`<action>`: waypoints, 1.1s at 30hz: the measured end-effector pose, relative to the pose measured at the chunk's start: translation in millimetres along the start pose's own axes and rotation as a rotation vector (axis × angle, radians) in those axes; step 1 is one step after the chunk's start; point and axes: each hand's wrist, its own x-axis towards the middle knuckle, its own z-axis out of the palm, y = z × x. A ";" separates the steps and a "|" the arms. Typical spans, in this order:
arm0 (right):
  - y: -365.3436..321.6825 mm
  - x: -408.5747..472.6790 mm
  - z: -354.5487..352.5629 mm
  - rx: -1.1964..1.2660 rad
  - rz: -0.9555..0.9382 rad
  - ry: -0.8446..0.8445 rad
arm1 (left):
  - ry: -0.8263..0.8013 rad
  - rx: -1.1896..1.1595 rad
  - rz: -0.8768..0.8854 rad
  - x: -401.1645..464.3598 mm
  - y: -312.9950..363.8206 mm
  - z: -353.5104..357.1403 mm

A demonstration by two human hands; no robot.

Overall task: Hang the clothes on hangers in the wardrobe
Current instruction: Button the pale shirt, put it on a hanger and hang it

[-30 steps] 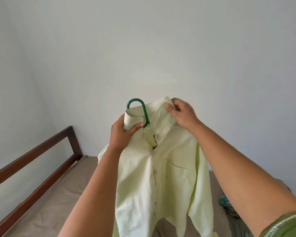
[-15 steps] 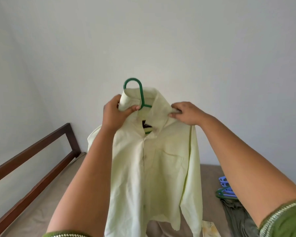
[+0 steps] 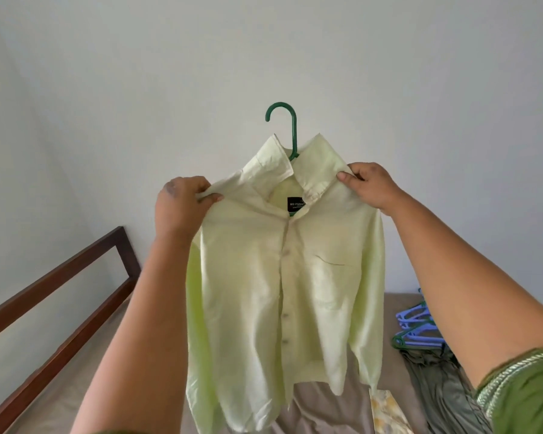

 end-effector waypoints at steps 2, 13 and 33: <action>5.1 -2.0 0.8 -0.021 0.018 0.059 | -0.041 -0.156 0.017 -1.3 0.9 -4.4; 4.6 -7.5 24.5 -0.217 0.031 0.177 | 0.394 0.256 0.099 -24.1 35.7 15.6; -22.3 5.3 22.8 -0.248 -0.101 0.057 | -0.209 -0.410 -0.204 6.5 6.9 34.9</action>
